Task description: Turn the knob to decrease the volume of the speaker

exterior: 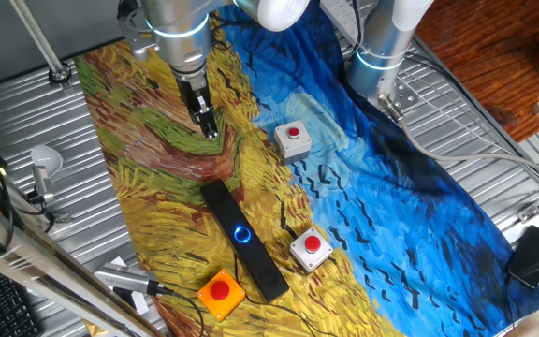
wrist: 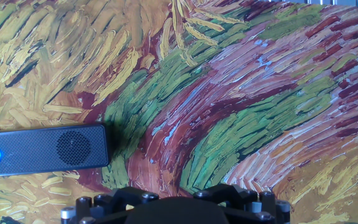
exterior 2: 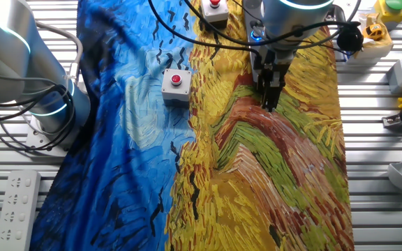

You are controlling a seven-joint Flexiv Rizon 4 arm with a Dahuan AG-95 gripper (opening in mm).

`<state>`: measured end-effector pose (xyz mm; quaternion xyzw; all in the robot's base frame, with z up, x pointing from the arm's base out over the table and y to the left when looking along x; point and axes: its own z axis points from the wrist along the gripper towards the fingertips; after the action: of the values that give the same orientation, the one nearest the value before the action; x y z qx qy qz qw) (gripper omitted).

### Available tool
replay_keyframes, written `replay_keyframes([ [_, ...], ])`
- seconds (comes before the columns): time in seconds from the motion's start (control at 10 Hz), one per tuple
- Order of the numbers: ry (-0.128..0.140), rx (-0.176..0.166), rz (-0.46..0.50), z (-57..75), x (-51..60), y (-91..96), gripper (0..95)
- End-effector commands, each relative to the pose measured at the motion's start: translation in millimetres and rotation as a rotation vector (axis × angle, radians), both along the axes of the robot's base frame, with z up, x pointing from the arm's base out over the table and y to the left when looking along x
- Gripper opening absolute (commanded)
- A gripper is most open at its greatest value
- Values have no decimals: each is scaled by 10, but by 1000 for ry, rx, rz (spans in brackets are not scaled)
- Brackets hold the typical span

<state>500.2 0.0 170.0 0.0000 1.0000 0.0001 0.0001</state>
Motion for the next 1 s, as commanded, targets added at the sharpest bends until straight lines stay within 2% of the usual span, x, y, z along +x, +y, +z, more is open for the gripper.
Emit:
replay_keyframes([
  [0.1,0,0,0,0,-2,0,950],
  [0.2,-25,22,228,0,-2,0,0],
  [1.0,-32,16,270,8,1,0,0],
])
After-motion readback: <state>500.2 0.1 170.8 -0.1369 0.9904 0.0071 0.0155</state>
